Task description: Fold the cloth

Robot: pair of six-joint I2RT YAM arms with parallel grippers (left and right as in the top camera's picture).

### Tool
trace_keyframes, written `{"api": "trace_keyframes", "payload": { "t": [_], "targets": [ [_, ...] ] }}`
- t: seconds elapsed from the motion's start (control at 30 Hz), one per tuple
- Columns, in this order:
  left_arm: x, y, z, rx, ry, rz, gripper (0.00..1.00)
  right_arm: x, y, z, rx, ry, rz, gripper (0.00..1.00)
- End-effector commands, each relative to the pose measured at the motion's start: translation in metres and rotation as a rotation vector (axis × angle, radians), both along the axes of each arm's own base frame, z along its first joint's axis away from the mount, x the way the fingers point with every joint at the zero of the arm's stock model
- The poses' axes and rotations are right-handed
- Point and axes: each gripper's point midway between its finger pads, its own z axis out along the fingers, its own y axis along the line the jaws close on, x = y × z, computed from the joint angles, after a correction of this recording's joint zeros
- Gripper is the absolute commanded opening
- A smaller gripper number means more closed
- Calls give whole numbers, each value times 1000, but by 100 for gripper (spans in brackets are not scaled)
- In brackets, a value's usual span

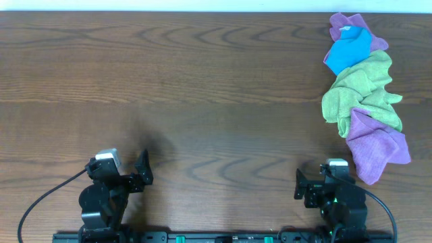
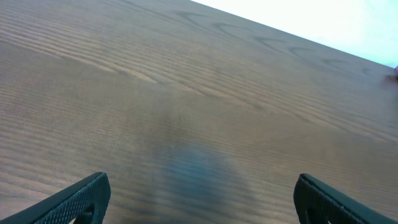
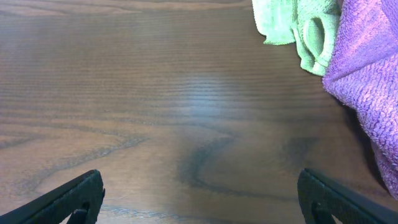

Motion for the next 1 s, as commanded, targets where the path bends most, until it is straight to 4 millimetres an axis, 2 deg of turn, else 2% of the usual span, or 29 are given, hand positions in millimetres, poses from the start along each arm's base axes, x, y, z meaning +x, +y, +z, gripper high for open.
{"api": "trace_keyframes", "payload": {
  "t": [0.0, 0.83, 0.93, 0.97],
  "targets": [
    [0, 0, -8, -3, 16, 1, 95, 0, -2, -3, -11, 3, -1, 99],
    [0, 0, -8, -3, 16, 1, 95, 0, -2, -3, -11, 3, -1, 99],
    [0, 0, -8, -3, 16, 1, 95, 8, 0, 8, 25, -51, -19, 99],
    [0, 0, -8, -3, 16, 1, 95, 13, 2, 17, 94, -92, -46, 99]
  ]
}}
